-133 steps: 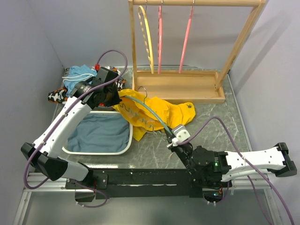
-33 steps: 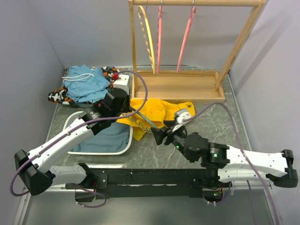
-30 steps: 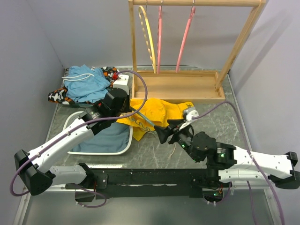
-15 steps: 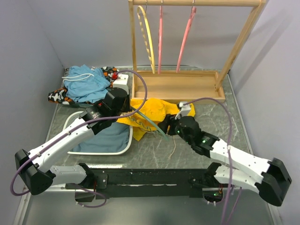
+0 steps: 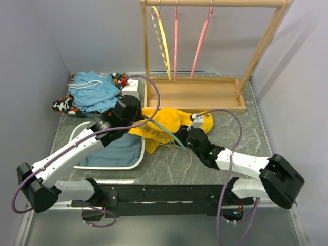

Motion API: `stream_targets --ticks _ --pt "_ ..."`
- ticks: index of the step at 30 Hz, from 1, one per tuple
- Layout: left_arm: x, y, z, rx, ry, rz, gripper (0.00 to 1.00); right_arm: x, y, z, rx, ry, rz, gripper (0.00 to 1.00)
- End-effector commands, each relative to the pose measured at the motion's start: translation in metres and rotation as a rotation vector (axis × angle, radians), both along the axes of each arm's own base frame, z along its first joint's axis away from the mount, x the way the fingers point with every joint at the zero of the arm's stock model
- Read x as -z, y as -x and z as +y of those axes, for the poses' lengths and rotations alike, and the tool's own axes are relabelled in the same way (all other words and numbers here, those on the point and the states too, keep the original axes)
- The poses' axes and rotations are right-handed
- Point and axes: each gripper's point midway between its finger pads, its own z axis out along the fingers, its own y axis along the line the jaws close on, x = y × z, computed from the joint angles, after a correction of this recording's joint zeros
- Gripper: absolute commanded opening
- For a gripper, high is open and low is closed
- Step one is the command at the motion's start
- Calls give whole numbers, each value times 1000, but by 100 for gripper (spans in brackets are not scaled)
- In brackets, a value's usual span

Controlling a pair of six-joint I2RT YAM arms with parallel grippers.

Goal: Place the shorts on the hanger

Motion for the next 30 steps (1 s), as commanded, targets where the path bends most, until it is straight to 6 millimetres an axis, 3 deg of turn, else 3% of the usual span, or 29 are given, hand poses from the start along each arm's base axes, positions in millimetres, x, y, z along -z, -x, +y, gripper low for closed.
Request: stream_targets --ticks 1,5,7,8,10,11,13,15,16,23,24,25,26,28,29,30 --pt "-47 -17 4 -87 94 -140 1 -27 -31 0 111 -82 -68 36" --pt "-59 -23 11 -145 117 -196 1 -28 -30 -7 143 -82 -32 10" --pt "-57 -25 13 -157 114 -219 1 -46 -28 -13 166 -113 -40 1" --pt "-68 -26 14 -163 145 -262 1 -41 -23 -18 171 -86 -3 0" --pt "-66 -28 17 -176 128 -283 1 -65 -22 -19 169 -105 -11 0" --pt "-70 -31 20 -205 138 -306 1 -60 -15 -24 175 -75 30 0" --pt "-72 -33 20 -206 129 -322 1 -81 -13 -28 184 -93 24 0" --pt "-74 -37 19 -211 132 -348 1 -78 -6 -37 196 -69 71 0" --pt "-74 -38 21 -226 131 -352 1 -89 -6 -39 198 -86 71 0" --pt "-74 -49 42 -441 155 -355 1 -86 18 -37 121 -79 197 0" --pt "-82 -50 43 -484 214 -365 1 -87 22 -36 108 -87 205 0" --pt "-72 -48 53 -538 165 -338 1 -84 24 -38 111 -91 211 0" --pt "-64 -52 51 -562 144 -322 1 -91 27 -39 108 -121 198 0" --pt "-69 -55 48 -604 190 -309 1 -89 34 -36 79 -143 205 0" --pt "-56 -54 48 -622 135 -278 1 -93 35 -31 56 -168 198 0" --pt "-61 -54 46 -649 193 -279 1 -94 38 -28 35 -179 201 0"
